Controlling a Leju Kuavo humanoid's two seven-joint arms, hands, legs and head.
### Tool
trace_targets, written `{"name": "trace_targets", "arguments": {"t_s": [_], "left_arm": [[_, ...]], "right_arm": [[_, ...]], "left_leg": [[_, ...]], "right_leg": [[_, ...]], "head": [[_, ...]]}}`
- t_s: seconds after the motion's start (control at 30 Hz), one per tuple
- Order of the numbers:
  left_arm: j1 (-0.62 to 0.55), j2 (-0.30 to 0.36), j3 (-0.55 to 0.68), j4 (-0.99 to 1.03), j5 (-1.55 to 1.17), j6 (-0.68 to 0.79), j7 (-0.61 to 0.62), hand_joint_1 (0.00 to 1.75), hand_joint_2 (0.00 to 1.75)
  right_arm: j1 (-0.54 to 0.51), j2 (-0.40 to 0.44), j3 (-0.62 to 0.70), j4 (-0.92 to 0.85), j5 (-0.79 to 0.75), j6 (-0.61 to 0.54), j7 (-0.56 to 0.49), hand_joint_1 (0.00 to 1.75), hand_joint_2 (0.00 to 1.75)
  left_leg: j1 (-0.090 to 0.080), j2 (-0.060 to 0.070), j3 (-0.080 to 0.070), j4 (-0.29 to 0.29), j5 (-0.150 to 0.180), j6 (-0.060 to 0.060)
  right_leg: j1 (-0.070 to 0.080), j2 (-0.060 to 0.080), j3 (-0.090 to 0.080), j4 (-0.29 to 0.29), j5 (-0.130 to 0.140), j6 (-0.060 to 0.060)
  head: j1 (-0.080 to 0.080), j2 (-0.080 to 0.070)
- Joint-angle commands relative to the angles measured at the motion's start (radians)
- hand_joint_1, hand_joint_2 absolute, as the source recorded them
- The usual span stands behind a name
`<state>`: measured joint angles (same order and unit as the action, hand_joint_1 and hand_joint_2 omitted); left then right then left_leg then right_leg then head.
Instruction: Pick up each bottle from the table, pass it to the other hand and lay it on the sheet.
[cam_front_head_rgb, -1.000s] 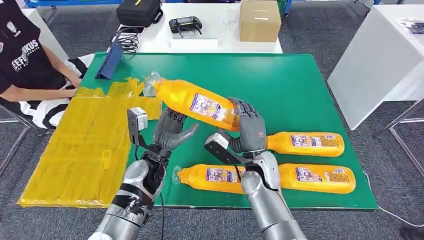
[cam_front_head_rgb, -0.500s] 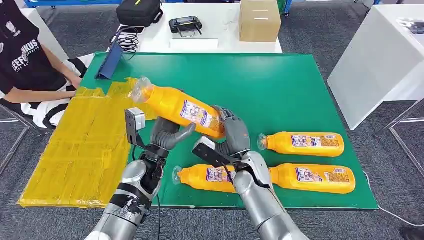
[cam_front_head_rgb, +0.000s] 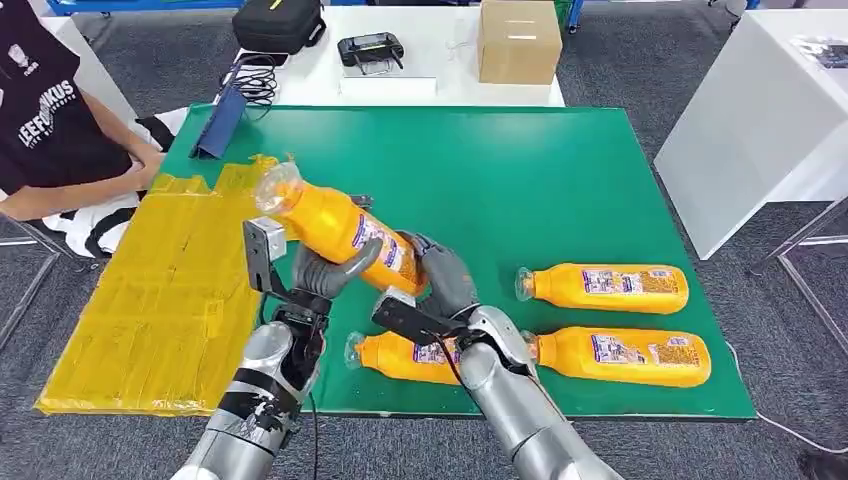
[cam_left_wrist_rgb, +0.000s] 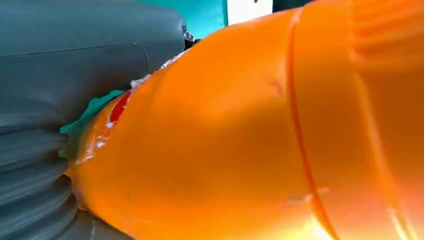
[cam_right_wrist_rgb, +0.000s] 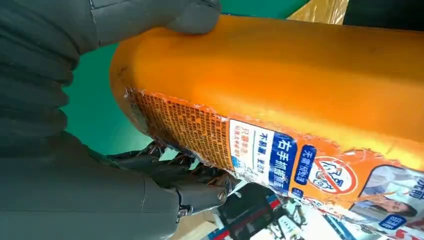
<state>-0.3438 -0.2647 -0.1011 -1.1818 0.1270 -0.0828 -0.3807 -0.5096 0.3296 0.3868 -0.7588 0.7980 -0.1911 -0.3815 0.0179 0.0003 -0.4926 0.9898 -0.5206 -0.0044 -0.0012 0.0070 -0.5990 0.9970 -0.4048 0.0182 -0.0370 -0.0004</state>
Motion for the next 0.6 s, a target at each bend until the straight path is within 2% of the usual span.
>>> {"name": "trace_targets", "arguments": {"t_s": [0.03,0.1,0.13,0.17,0.2,0.3,0.33,0.4,0.5,0.57,0.6], "left_arm": [[-0.069,-0.003,0.036,0.033,-0.027,0.071,-0.008,1.75,1.75],[-0.066,-0.005,0.038,0.022,-0.051,0.103,-0.018,1.75,1.75],[-0.061,-0.004,0.040,0.000,-0.094,0.160,-0.032,1.75,1.75],[-0.057,-0.002,0.043,-0.016,-0.118,0.182,-0.035,1.75,1.75],[-0.054,0.002,0.044,-0.034,-0.162,0.219,-0.038,1.75,1.75],[-0.055,0.023,0.054,-0.090,-0.397,0.389,-0.025,1.75,1.75],[-0.071,0.039,0.066,-0.089,-0.524,0.468,0.005,1.75,1.75],[-0.117,0.060,0.111,-0.063,-0.724,0.536,0.069,1.75,1.75],[-0.138,0.062,0.144,-0.047,-0.766,0.532,0.077,1.75,1.75],[-0.195,0.098,0.172,0.049,-0.989,0.603,0.166,1.75,1.75],[-0.252,0.139,0.208,0.142,-1.142,0.653,0.248,1.75,1.75]], "right_arm": [[-0.010,-0.034,0.099,0.031,-0.018,0.010,-0.022,1.75,1.75],[-0.007,-0.036,0.094,0.016,-0.026,0.005,-0.017,1.75,1.75],[0.005,-0.036,0.072,-0.016,-0.050,-0.006,-0.016,1.59,1.75],[0.016,-0.039,0.060,-0.048,-0.065,-0.012,-0.014,0.23,1.75],[0.030,-0.042,0.047,-0.087,-0.077,-0.020,-0.009,0.00,1.75],[0.094,-0.061,0.013,-0.278,-0.105,-0.038,0.004,0.00,1.75],[0.125,-0.069,0.004,-0.365,-0.111,-0.044,0.009,0.00,1.75],[0.172,-0.088,-0.001,-0.503,-0.106,-0.050,0.021,0.00,1.75],[0.182,-0.092,0.001,-0.540,-0.101,-0.041,0.033,0.00,1.75],[0.184,-0.100,0.001,-0.565,-0.097,-0.063,0.030,0.00,1.75],[0.182,-0.109,0.004,-0.586,-0.106,-0.061,0.028,0.00,1.75]], "left_leg": [[0.000,-0.001,0.001,-0.001,0.000,0.001],[0.001,-0.001,0.001,-0.001,0.000,0.001],[0.001,-0.002,0.003,-0.002,0.000,0.001],[0.000,-0.002,0.001,-0.001,0.000,0.001],[0.001,-0.002,0.002,-0.001,0.000,0.001],[0.001,-0.001,0.001,-0.001,0.000,0.001],[0.001,-0.002,0.002,-0.001,-0.001,0.001],[0.001,-0.002,-0.001,0.000,0.000,0.000],[0.000,-0.003,-0.001,0.000,0.000,0.001],[0.000,-0.002,0.000,0.000,0.000,0.001],[0.000,-0.001,0.002,-0.002,0.000,0.001]], "right_leg": [[0.000,-0.002,0.002,-0.001,0.000,0.000],[0.001,-0.001,0.002,-0.001,0.000,0.000],[0.001,-0.002,0.003,-0.002,0.000,0.000],[0.001,-0.002,0.002,-0.001,0.000,0.000],[0.001,-0.003,0.003,-0.002,-0.001,0.000],[0.001,-0.001,0.001,-0.001,0.000,0.000],[0.001,-0.002,0.002,-0.001,-0.001,0.000],[0.001,-0.002,0.000,0.000,-0.001,0.000],[0.000,-0.003,-0.001,0.000,0.000,0.000],[0.000,-0.002,0.000,-0.001,0.000,0.000],[0.001,-0.001,0.002,-0.002,0.001,0.000]], "head": [[0.000,0.000],[0.000,0.000],[0.000,0.000],[0.000,0.000],[0.000,0.000],[0.000,0.000],[0.001,0.000],[0.000,0.000],[0.000,0.000],[0.000,0.000],[0.000,0.000]]}}
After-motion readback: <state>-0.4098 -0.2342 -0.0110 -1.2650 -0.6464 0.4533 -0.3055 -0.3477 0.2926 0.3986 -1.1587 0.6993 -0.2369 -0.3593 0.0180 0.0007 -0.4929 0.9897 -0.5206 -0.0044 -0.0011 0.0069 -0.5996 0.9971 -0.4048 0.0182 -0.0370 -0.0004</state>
